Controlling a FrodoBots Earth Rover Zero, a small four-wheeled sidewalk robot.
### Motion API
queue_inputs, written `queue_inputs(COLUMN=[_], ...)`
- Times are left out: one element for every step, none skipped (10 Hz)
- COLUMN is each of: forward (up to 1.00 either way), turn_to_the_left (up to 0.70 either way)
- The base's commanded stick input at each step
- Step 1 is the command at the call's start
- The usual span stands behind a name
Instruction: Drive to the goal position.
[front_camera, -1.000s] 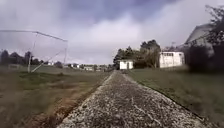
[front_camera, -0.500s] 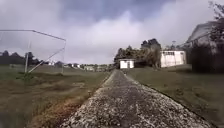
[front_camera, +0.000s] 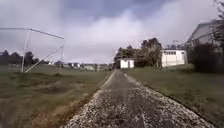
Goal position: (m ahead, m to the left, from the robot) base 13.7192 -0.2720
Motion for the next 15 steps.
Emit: queue_inputs(forward=[0.68,0.68,0.68,0.68,0.68,0.68,0.65,0.65,0.65,0.65,0.65,0.65,0.65,0.65,0.65], turn_to_the_left=[-0.34,-0.32,-0.15,-0.05,0.0,0.0,-0.03,-0.13,-0.23,-0.32,-0.11,0.0,0.0,0.0,0.0])
